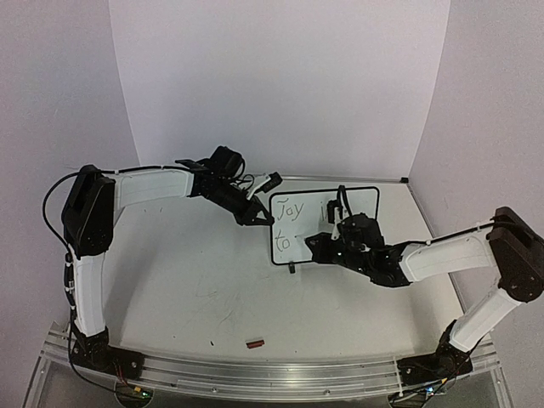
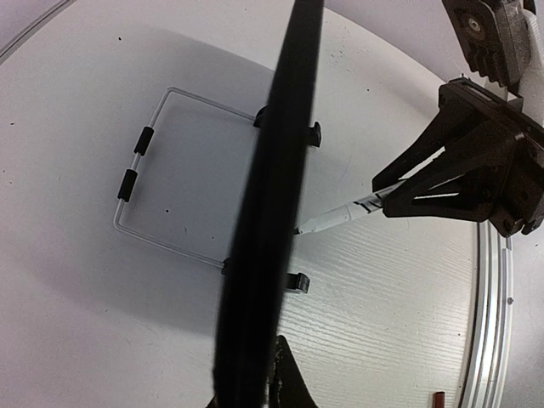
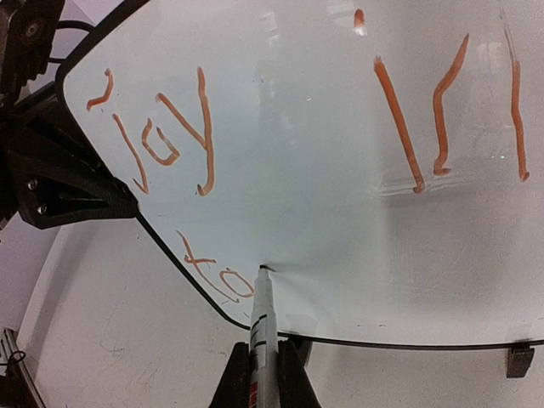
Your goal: Write a sentence on the whiteboard
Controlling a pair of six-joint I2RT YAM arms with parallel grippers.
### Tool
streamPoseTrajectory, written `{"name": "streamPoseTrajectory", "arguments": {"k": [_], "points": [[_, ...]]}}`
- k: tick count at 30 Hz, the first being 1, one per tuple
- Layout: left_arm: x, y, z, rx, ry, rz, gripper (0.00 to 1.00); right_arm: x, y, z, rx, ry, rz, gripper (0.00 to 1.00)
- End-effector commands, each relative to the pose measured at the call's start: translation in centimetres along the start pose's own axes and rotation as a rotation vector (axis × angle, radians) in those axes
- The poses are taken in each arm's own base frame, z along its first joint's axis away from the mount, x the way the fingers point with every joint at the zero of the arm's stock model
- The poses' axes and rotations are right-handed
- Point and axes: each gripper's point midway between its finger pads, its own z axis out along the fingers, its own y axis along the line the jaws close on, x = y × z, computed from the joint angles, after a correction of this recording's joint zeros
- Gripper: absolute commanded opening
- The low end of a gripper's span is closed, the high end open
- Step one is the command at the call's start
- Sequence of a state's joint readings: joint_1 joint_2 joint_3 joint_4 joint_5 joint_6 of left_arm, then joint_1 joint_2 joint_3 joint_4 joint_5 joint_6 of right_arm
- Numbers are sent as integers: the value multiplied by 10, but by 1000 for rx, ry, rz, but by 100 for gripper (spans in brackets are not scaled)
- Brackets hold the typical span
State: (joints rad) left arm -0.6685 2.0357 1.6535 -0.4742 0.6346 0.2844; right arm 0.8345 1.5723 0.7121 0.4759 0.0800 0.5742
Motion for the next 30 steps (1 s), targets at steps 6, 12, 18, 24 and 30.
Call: {"name": "streamPoseTrajectory", "arguments": {"k": [6,12,18,24,30], "points": [[12,3,-6,-38,46,-3,0,-4,4,15,-13,-12,13,0],[12,3,-6,-36,46,-4,0,8,-9,13,22,6,26,0],[12,3,-5,-36,47,-4,0,-1,-13,4,52,-22,19,0],[12,3,-6,-36,46,-5,0,-16,-10,-2,65,-53,-1,0],[11,3,-7,-37,45,-3,0,-27,-5,-8,58,-77,-7,0]]}}
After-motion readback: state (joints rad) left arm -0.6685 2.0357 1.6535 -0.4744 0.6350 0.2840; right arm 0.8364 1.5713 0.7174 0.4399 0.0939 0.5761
